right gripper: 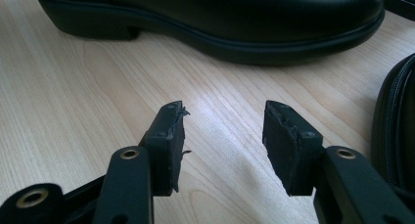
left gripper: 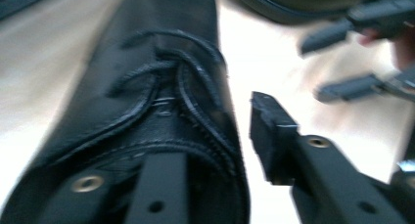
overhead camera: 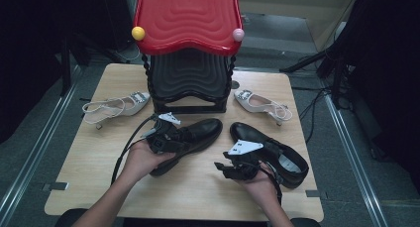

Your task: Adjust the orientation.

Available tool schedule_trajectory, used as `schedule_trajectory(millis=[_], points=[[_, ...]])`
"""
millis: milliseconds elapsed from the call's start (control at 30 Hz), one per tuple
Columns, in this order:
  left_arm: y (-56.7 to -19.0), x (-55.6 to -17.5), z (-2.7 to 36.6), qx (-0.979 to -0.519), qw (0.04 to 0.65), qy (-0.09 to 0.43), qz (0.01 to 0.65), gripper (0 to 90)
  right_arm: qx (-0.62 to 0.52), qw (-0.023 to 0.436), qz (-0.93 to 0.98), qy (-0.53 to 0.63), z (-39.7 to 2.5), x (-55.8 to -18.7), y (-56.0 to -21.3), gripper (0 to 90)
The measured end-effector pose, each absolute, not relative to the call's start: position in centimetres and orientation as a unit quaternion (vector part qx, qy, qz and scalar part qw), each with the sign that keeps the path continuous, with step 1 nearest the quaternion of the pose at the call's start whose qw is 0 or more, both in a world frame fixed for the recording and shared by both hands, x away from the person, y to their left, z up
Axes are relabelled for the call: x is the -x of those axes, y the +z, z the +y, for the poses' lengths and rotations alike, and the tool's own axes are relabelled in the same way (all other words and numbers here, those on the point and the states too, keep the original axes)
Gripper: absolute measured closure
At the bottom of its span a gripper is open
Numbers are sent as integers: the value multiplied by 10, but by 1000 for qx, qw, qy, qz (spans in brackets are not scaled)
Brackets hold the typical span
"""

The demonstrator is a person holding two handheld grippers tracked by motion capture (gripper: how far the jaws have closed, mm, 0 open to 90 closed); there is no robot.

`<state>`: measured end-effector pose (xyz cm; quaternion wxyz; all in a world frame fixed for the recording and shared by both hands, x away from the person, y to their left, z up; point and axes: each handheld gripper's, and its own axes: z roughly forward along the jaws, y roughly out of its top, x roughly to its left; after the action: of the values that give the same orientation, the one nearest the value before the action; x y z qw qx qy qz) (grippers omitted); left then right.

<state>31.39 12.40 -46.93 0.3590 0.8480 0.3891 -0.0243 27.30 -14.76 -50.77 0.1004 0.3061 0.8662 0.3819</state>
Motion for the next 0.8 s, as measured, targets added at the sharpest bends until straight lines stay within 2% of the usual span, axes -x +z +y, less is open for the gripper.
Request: schedule_trajectory(millis=[233, 367, 533, 633, 800], points=[[-463, -308, 129, -868, 340, -1, 362, 545, -309, 98, 864, 386, -149, -273, -507, 516], [-453, -304, 141, -866, 349, -1, 359, 518, -314, 94, 863, 385, -148, -274, -508, 516], [-444, -300, 159, -861, 362, 0, 356, 509, -315, 94, 862, 387, -147, -274, -507, 519], [-436, -296, 170, -860, 367, 20, 354, 507, -315, 93, 862, 387, -147, -274, -507, 520], [-426, -295, 192, -843, 404, 32, 353, 579, -319, 89, 859, 391, -147, -275, -507, 525]])
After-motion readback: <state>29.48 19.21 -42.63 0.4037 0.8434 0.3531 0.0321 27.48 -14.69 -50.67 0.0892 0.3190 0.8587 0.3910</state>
